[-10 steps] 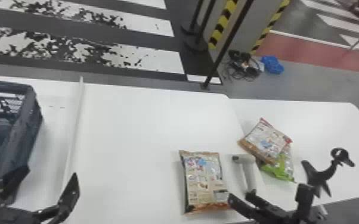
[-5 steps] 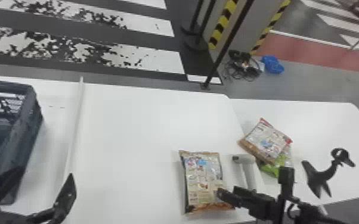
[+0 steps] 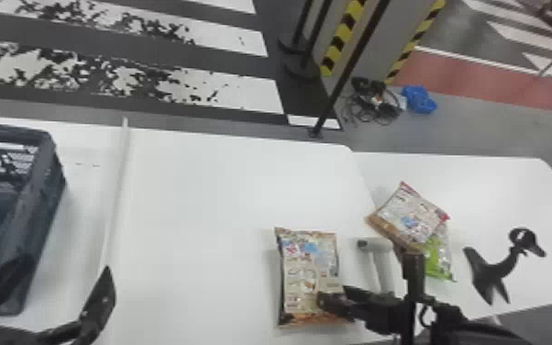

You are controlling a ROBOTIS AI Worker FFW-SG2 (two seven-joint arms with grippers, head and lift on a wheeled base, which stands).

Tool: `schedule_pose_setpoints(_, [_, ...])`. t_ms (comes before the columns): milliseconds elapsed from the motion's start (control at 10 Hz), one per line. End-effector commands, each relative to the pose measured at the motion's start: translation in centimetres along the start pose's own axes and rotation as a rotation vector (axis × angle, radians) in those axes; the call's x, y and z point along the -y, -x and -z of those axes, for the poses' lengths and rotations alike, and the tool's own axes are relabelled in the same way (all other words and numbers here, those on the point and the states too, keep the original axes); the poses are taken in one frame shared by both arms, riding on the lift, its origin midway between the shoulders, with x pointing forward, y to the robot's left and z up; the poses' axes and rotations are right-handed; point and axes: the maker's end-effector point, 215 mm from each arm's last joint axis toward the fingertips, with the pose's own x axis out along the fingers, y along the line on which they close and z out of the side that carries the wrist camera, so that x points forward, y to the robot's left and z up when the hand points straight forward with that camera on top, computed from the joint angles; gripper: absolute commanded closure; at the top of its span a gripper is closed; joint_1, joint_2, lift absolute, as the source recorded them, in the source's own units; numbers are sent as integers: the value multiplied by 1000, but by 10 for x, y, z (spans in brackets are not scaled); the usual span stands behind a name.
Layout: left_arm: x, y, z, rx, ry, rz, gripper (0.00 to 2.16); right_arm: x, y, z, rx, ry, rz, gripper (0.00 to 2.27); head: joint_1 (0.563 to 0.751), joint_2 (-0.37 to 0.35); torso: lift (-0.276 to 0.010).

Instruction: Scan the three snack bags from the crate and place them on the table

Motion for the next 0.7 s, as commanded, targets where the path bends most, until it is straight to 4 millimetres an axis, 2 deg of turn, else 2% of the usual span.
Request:
schedule_pose_setpoints(0, [1, 1, -1, -1, -1, 1, 63, 0, -5, 0, -1, 44, 1, 1524, 695, -350, -37])
schedule_pose_setpoints(100, [2, 3, 0, -2, -1, 1, 63, -2, -5, -7, 19, 62, -6, 2071, 695, -350, -37])
schedule_pose_setpoints(300, [2, 2, -2, 1, -1, 0, 63, -8, 3, -19, 77, 107, -14, 2165, 695, -350, -37])
schedule_pose_setpoints(600, [5, 4, -1, -3, 2, 1, 63, -34, 26, -45, 140, 121, -48, 2165, 695, -350, -37])
